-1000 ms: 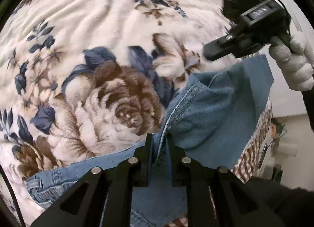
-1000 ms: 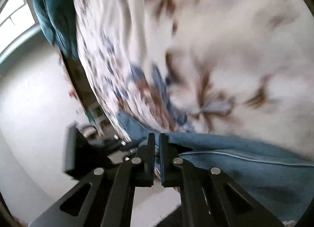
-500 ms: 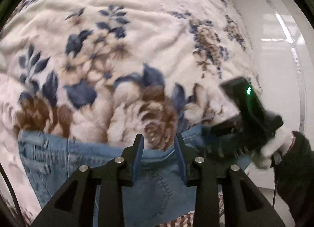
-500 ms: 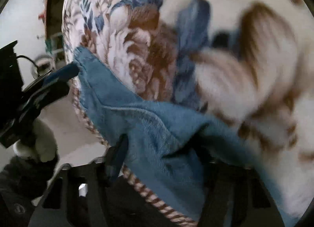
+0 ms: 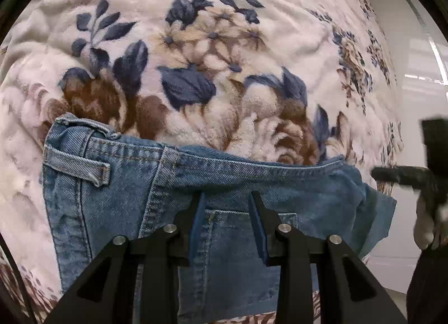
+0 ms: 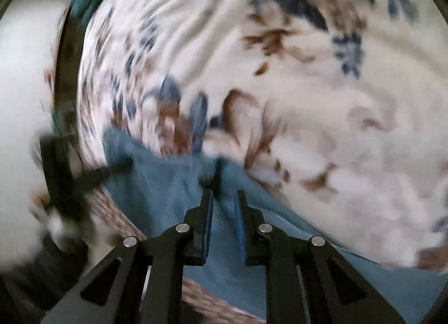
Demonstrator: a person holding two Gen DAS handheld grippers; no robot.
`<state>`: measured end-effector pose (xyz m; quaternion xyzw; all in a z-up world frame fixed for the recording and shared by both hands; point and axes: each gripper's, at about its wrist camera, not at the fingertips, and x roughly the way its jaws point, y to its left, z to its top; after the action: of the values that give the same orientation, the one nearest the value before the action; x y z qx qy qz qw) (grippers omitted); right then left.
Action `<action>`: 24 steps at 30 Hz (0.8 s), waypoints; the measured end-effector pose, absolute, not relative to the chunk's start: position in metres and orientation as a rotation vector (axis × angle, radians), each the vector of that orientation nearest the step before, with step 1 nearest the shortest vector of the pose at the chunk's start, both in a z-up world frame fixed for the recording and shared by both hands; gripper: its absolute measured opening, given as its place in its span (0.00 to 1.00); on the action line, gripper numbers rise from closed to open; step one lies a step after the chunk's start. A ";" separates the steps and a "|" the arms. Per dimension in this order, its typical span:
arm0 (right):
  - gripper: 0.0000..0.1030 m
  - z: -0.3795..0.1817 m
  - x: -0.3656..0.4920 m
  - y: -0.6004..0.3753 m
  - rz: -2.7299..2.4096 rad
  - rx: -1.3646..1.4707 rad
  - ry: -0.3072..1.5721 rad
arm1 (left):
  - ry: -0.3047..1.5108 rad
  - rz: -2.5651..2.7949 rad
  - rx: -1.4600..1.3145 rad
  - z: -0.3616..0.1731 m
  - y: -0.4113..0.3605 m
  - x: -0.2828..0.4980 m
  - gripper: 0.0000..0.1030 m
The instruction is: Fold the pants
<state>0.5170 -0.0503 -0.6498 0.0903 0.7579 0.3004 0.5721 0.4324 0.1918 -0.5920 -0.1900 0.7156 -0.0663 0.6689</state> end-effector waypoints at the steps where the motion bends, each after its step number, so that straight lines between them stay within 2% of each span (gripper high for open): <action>1: 0.45 -0.639 0.507 -0.048 0.719 0.056 1.749 | 1.616 -0.151 -0.432 -0.593 0.191 0.433 0.29; 2: 0.59 -0.635 0.501 -0.045 0.719 -0.061 1.736 | 1.616 -0.150 -0.428 -0.593 0.191 0.433 0.29; 6: 0.57 -0.648 0.477 -0.038 0.781 -0.354 1.722 | 1.607 -0.143 -0.395 -0.591 0.187 0.433 0.29; 7: 0.51 -0.657 0.473 -0.035 0.786 -0.401 1.727 | 1.603 -0.139 -0.390 -0.589 0.186 0.432 0.29; 8: 0.24 -0.663 0.470 -0.034 0.799 -0.430 1.720 | 1.597 -0.136 -0.381 -0.588 0.183 0.432 0.29; 9: 0.06 -0.674 0.470 -0.034 0.762 -0.460 1.722 | 1.593 -0.130 -0.369 -0.587 0.180 0.432 0.29; 11: 0.05 -0.683 0.482 -0.054 0.657 -0.303 1.765 | 1.585 -0.131 -0.370 -0.585 0.177 0.430 0.29; 13: 0.03 -0.688 0.499 -0.098 0.490 0.049 1.818 | 1.586 -0.130 -0.367 -0.585 0.175 0.429 0.29; 20: 0.04 -0.722 0.494 -0.148 0.262 0.519 1.860 | 1.582 -0.097 -0.371 -0.585 0.179 0.427 0.29; 22: 0.10 -0.719 0.495 -0.150 0.253 0.540 1.860 | 1.582 -0.071 -0.365 -0.580 0.181 0.428 0.29; 24: 0.19 -0.686 0.494 -0.135 0.264 0.359 1.774 | 1.560 -0.069 -0.372 -0.569 0.182 0.428 0.29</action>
<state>0.4944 -0.1354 -0.6863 0.1555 0.7685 0.1145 0.6100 0.4277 0.1821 -0.5690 -0.1668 0.6988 -0.0307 0.6949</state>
